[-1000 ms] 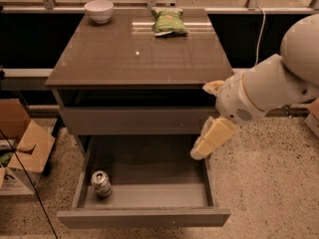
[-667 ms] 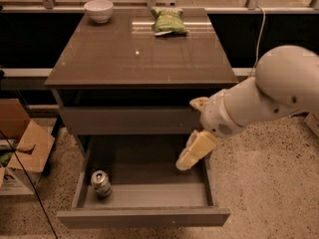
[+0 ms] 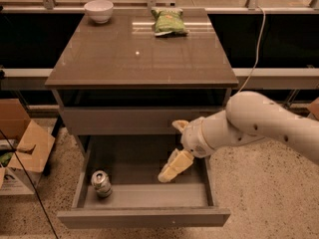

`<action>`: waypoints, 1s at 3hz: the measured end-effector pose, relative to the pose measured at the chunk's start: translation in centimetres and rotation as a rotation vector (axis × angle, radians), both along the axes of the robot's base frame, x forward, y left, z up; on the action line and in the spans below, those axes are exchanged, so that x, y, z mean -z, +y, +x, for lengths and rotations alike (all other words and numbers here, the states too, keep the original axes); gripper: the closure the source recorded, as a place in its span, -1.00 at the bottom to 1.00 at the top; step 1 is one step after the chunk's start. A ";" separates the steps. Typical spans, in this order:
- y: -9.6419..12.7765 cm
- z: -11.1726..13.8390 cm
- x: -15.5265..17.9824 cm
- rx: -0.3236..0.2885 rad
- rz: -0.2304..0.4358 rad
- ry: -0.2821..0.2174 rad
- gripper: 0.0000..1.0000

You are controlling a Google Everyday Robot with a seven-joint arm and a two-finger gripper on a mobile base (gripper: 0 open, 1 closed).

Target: Pick 7up can from middle drawer and place on counter

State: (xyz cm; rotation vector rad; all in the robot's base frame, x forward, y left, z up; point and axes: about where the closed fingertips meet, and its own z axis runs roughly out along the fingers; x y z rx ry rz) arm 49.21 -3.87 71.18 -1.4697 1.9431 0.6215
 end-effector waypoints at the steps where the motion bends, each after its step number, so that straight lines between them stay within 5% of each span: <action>1: 1.6 1.0 7.1 0.021 0.100 0.081 -1.00; 3: 3.2 0.9 9.7 0.009 0.088 0.113 -1.00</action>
Offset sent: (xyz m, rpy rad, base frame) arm 0.0099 0.0142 -0.0535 0.0821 0.0561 -0.0169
